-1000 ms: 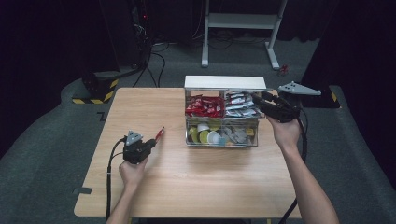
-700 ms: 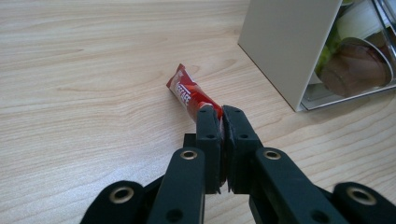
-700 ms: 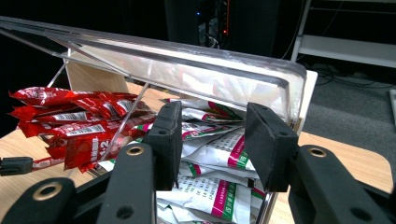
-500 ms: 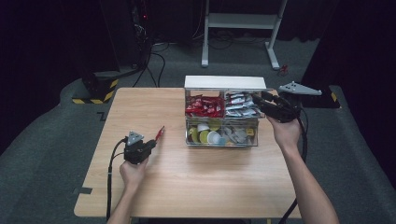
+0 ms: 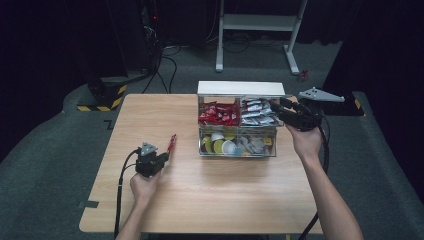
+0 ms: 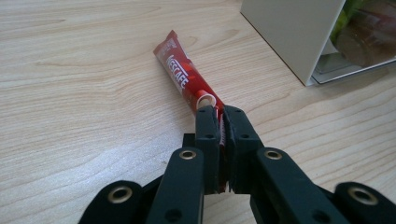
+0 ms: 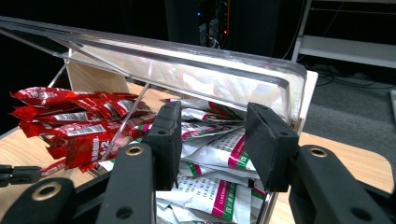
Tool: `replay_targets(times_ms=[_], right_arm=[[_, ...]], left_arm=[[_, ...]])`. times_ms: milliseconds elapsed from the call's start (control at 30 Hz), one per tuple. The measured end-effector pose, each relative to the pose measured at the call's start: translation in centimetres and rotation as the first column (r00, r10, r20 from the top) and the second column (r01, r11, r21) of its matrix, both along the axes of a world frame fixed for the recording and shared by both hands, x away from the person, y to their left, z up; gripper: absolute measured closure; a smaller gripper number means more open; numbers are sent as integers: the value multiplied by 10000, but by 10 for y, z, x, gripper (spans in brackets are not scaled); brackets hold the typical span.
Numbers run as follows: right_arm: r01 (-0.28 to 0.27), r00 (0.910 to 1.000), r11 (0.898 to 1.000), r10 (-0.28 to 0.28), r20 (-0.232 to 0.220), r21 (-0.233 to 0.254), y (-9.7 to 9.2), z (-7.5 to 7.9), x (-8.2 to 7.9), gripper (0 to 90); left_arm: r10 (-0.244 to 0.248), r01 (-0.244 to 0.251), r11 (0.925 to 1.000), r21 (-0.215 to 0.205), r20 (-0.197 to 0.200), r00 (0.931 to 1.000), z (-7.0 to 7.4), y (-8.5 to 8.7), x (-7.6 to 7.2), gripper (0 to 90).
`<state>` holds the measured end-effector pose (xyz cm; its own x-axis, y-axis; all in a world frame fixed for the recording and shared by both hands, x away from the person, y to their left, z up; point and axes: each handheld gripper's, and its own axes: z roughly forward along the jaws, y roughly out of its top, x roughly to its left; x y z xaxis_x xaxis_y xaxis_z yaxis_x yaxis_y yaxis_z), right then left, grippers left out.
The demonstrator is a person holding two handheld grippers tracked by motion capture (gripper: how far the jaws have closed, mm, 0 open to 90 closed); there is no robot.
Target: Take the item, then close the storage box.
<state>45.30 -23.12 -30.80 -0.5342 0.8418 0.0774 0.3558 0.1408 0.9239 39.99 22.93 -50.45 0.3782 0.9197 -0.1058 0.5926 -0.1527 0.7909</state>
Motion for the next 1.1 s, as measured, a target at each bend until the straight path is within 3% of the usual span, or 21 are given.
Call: replay_targets(times_ms=[400,633,833,967,1100], right_arm=[[8,10000,10000,-8,34,-25,0,1,-1,568],[54,9999,10000,-53,147,-42,-2,2,-4,567],[70,9999,9999,-69,153,-75,-3,2,-6,566],[79,9999,9999,-78,153,-87,-3,2,-6,565],[85,9998,9999,-84,156,-102,-2,2,-6,566]], left_arm=[[-95,96,9999,43,-168,9998,-4,-3,2,843],[-227,236,9995,188,-495,9985,-13,-6,5,826],[-87,70,9996,-260,-687,9976,-21,-1,4,802],[-138,118,9996,-271,-726,9973,-20,1,4,717],[-246,224,9993,-308,-757,9968,-19,-1,1,551]])
